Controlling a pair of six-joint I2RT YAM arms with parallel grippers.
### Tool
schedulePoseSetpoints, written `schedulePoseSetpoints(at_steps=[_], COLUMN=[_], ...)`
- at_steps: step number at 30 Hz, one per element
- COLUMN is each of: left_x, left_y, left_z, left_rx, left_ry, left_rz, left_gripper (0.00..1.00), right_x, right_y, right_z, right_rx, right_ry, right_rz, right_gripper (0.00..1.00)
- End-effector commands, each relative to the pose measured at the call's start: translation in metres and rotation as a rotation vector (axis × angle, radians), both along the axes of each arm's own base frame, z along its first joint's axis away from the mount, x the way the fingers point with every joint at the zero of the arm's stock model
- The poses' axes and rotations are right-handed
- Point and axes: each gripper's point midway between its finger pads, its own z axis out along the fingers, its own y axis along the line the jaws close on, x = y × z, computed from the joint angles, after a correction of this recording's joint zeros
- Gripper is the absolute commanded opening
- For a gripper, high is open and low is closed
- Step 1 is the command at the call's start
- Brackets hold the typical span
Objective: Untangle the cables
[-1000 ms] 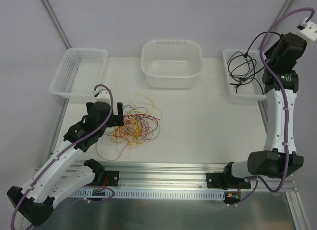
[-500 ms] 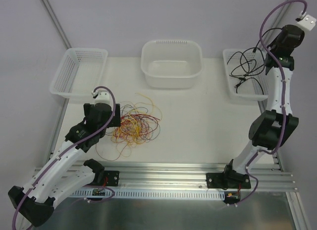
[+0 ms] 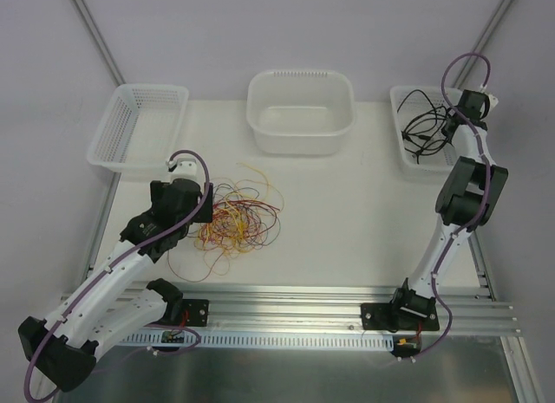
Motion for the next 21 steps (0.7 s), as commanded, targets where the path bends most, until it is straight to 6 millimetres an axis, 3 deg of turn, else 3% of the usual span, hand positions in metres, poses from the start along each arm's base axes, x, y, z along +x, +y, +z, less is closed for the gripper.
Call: schedulePoseSetpoints(at_steps=[1,3,4,6,7,8,10,11,12,14,17,18,20,21], left_x=[0.003,0.003,0.003,0.003,0.003,0.003,0.002,0.001,0.001,0.000,-0.001,-0.002,-0.002,-0.001], left_y=[0.006,0.006,0.005,0.004,0.004,0.003,0.003,0.004,0.005,0.006,0.006,0.006,0.005,0.005], left_z=[0.002,0.000,0.000,0.000,0.001,0.002,0.005,0.006,0.008,0.011,0.015,0.016,0.016,0.017], left_rx=[0.024,0.023,0.020,0.015,0.007,0.003,-0.007,-0.008,-0.012,-0.020,-0.038,-0.042,-0.045,-0.048], left_ry=[-0.012,-0.008,-0.007,-0.008,-0.011,-0.013,-0.026,-0.030,-0.040,-0.053,-0.072,-0.076,-0.077,-0.078], left_rz=[0.025,0.024,0.021,0.018,0.018,0.016,0.016,0.016,0.020,0.026,0.025,0.023,0.019,0.018], left_gripper=[0.99,0.99,0.99,0.99,0.99,0.99,0.99,0.99,0.99,0.99,0.99,0.99,0.99,0.99], right_x=[-0.009,-0.012,-0.013,-0.011,-0.010,-0.012,-0.015,-0.020,-0.022,-0.030,-0.041,-0.053,-0.066,-0.083], right_y=[-0.012,-0.011,-0.010,-0.004,-0.001,0.001,0.004,0.007,0.010,0.022,0.044,0.058,0.085,0.098], right_z=[0.000,0.002,0.015,0.030,0.041,0.063,0.085,0.109,0.121,0.156,0.181,0.196,0.204,0.198], right_rx=[0.067,0.073,0.073,0.086,0.086,0.079,0.075,0.066,0.067,0.067,0.095,0.104,0.146,0.161], right_ry=[0.004,0.000,-0.025,-0.064,-0.087,-0.128,-0.164,-0.205,-0.229,-0.292,-0.347,-0.374,-0.404,-0.401], right_rz=[-0.061,-0.058,-0.053,-0.024,-0.013,-0.004,0.002,0.012,0.019,0.052,0.103,0.126,0.168,0.175], right_gripper=[0.08,0.18,0.28,0.40,0.51,0.56,0.67,0.72,0.78,0.82,0.87,0.88,0.89,0.90])
